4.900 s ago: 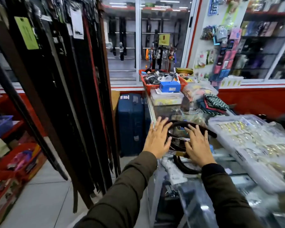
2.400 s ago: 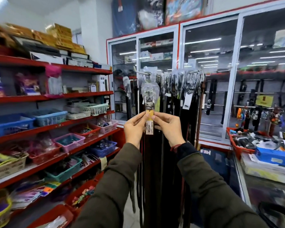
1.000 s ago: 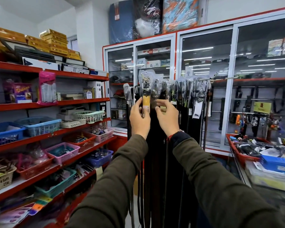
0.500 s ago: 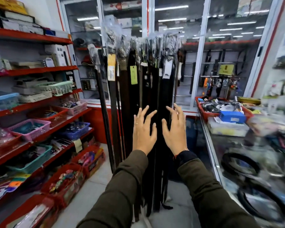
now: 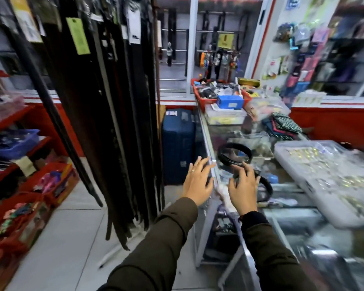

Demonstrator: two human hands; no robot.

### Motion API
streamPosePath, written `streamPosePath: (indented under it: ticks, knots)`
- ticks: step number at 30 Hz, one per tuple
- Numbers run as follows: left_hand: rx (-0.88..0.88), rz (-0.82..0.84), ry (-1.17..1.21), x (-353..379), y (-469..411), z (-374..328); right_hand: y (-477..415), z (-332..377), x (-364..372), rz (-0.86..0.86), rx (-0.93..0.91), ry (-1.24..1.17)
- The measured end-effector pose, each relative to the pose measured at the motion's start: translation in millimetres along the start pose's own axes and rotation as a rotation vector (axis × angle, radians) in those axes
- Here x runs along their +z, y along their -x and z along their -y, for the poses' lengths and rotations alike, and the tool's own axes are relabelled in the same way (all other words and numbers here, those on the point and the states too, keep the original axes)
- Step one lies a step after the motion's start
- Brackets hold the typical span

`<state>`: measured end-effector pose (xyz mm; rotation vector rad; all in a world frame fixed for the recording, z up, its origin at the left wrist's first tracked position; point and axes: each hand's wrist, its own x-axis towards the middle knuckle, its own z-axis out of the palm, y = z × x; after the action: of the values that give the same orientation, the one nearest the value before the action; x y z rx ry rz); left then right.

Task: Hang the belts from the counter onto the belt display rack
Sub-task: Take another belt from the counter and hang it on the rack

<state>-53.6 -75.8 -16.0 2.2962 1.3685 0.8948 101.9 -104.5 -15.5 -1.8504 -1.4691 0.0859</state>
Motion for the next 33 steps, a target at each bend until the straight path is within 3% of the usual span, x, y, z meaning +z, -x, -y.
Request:
streamPosePath:
  ticks: [7, 11, 15, 20, 25, 33]
  knots:
    - [0.099, 0.475, -0.042, 84, -25, -62, 21, -78, -34, -0.073, 0.378, -0.079]
    - [0.071, 0.586, -0.176, 109, -30, -88, 32, -106, -56, -0.015, 0.528, -0.236]
    - [0.026, 0.503, -0.22, 116, -30, -95, 36, -133, -50, 0.12, 0.674, -0.313]
    - [-0.023, 0.36, -0.044, 101, -21, -94, 36, -110, -52, 0.116, 0.809, -0.906]
    - [-0.123, 0.147, 0.301, 76, -10, -80, 34, -76, -50, 0.005, 0.636, -1.121]
    - [-0.273, -0.298, 0.595, 13, 25, -39, 22, 1, -25, 0.178, 0.36, -1.084]
